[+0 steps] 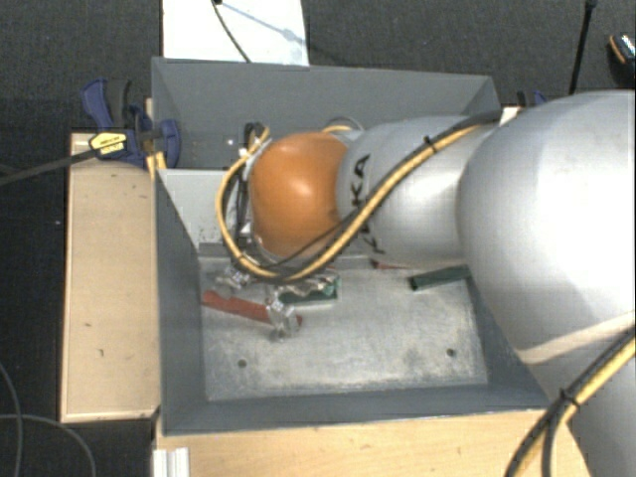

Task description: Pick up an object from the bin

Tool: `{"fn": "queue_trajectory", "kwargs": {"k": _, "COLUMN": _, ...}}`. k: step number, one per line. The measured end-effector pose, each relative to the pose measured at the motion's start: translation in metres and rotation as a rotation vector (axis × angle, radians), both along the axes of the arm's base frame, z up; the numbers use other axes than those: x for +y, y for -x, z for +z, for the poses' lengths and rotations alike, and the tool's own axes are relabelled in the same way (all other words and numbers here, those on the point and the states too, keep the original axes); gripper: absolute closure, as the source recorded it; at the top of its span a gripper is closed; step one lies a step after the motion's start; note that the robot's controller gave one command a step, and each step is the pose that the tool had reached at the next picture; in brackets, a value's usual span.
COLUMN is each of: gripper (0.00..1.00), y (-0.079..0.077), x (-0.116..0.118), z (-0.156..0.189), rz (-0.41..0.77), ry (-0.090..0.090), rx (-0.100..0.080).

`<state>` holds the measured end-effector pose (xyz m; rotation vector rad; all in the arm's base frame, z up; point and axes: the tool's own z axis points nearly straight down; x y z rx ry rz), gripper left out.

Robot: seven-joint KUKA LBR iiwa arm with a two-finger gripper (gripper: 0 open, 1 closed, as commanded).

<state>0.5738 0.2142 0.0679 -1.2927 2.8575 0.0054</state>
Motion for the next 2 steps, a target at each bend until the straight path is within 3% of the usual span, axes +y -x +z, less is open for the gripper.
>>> {"fn": "queue_trajectory", "kwargs": {"k": 1, "gripper": 0.0, "y": -0.0123, "x": -0.0558, "z": 0.0029, "rz": -0.134, "ry": 0.005, "rx": 0.003}}
{"fn": "queue_trajectory", "kwargs": {"k": 2, "gripper": 1.0, "y": -0.0116, "x": -0.0538, "z": 0.0027, "rz": -0.133, "ry": 0.004, "rx": 0.004}}
